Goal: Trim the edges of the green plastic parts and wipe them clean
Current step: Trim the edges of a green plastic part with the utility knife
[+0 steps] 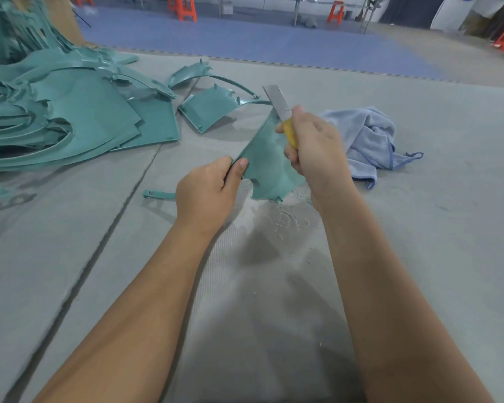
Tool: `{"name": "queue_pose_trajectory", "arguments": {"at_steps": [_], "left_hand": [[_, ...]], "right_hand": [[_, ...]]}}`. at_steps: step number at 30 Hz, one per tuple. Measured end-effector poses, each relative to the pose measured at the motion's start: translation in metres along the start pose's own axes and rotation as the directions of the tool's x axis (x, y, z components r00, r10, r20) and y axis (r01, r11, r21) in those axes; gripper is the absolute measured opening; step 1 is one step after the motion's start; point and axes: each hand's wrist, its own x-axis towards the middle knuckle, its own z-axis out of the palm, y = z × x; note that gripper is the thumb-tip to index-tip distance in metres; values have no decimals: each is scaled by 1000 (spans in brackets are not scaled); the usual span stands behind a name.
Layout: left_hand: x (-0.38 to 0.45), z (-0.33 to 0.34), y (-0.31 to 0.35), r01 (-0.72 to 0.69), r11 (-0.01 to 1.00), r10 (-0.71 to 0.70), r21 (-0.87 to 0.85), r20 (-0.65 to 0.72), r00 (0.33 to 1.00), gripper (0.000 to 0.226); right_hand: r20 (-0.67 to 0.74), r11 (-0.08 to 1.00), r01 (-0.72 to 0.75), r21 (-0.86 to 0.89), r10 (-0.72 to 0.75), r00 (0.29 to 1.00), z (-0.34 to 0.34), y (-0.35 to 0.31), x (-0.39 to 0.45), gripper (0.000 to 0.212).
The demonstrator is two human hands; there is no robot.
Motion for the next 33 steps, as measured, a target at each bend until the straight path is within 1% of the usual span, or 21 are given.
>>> {"name": "queue_pose_trajectory", "arguments": {"at_steps": [1, 2, 3, 5, 7, 9, 11, 14, 17, 19, 21, 23, 26, 29, 33], "left_hand": [[0, 0, 0, 1, 1000, -1, 1, 3, 1000, 45], [-1, 0, 1, 2, 1000, -2, 2, 8, 1000, 43], [-1, 0, 1, 3, 1000, -3, 1, 13, 1000, 38], [-2, 0, 0, 17, 1000, -16, -3, 22, 1000, 29], [-2, 0, -1, 30, 1000, -30, -1, 19, 999, 26], [-1, -1, 0, 31, 999, -31, -7, 3, 1000, 27], [-1, -2, 1, 29, 999, -30, -28, -21, 999, 29], [-1, -2, 1, 26, 997, -30, -73, -59, 998, 33], [-1, -4, 1, 44, 997, -49, -70, -72, 996, 36], [-1, -4, 1, 48, 996, -53, -71, -71, 996, 35], [-1, -4, 1, 23, 997, -28, -70, -69, 997, 30], [-1, -5, 0, -3, 998, -2, -69, -65, 998, 28], [0, -5, -1, -10, 997, 6, -81, -53, 999, 32], [-1, -4, -1, -25, 997, 21, -74, -61, 998, 34], [-3, -5, -1, -57, 996, 51, -62, -83, 995, 32]], "right_hand": [[4, 999, -28, -28, 28, 1000, 1, 0, 1, 43], [12, 996, -42, -77, 44, 999, 1, 0, 1, 47], [28, 992, -45, -120, 49, 998, 2, 0, 1, 46], [77, 983, -29, -184, 44, 996, 3, 0, 1, 34], [112, 978, 18, -207, 6, 994, 3, 1, 0, 25], [126, 989, 42, -143, -24, 992, 2, 3, -3, 14], [140, 997, 32, -72, -22, 990, 3, 6, -6, 10], [151, 1000, -20, -10, 21, 988, 7, 10, -13, 12], [187, 996, -88, 29, 81, 979, 10, 11, -18, 16], [220, 991, -120, 54, 105, 970, 10, 11, -19, 22], [232, 989, -137, 51, 122, 965, 11, 9, -20, 29], [215, 987, -156, 46, 143, 966, 12, 7, -18, 31], [169, 980, -181, 79, 165, 972, 9, 4, -13, 35], [117, 975, -195, 108, 183, 976, 9, 1, -9, 30], [-25, 971, -178, 158, 184, 983, 3, -4, 5, 20]]}}
